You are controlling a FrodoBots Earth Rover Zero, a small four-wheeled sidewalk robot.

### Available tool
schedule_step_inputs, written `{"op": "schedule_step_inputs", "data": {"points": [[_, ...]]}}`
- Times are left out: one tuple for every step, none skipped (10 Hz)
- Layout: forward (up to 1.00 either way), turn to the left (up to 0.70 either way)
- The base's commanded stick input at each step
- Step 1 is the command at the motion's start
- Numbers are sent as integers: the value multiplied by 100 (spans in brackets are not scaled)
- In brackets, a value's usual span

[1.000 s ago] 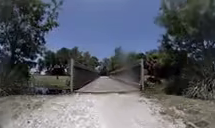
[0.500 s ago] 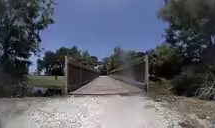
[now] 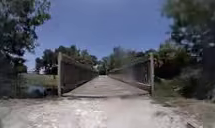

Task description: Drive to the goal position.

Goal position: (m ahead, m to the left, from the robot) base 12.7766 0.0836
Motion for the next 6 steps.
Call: {"op": "schedule_step_inputs", "data": {"points": [[70, 0], [70, 0], [70, 0], [70, 0], [70, 0], [70, 0]]}}
